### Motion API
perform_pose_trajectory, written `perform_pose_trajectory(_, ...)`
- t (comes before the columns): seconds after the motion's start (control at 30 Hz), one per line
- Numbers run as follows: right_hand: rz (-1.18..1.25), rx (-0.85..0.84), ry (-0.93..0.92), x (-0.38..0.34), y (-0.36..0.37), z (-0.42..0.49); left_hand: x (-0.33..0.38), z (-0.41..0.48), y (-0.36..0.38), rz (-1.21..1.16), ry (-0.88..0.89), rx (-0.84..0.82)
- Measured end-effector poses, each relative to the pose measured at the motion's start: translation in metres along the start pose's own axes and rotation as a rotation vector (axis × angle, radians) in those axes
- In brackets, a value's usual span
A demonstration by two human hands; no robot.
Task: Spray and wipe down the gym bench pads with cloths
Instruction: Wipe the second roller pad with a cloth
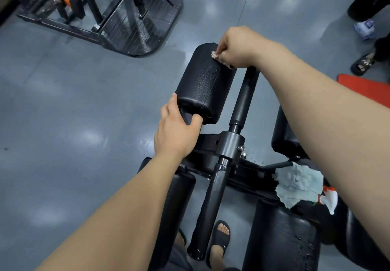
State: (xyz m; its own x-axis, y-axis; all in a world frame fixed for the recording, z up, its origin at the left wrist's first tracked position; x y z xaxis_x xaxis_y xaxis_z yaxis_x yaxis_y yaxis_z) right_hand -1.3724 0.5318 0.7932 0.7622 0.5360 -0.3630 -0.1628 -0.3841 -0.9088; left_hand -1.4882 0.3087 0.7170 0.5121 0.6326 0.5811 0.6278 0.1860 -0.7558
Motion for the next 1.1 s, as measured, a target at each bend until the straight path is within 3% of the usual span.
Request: perform_pose_trajectory(1.1,0.151,-0.179,-0.162,-0.047,0.045,-0.059,0.003,-0.004,-0.002,-0.050,-0.045,-0.008)
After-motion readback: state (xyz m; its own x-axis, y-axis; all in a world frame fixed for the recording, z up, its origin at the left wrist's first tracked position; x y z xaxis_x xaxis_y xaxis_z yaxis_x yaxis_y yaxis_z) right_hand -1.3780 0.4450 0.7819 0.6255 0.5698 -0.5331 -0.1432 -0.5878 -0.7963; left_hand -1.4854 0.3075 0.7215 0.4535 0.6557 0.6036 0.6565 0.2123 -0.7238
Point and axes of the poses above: each hand's wrist, its own z-axis towards the middle knuckle, its own y-axis out of the palm, x = y × z, the point moved 6 cm from there along z, towards the middle knuckle, and after that the axes turned 5 degrees about -y, right-handed, at the moved point
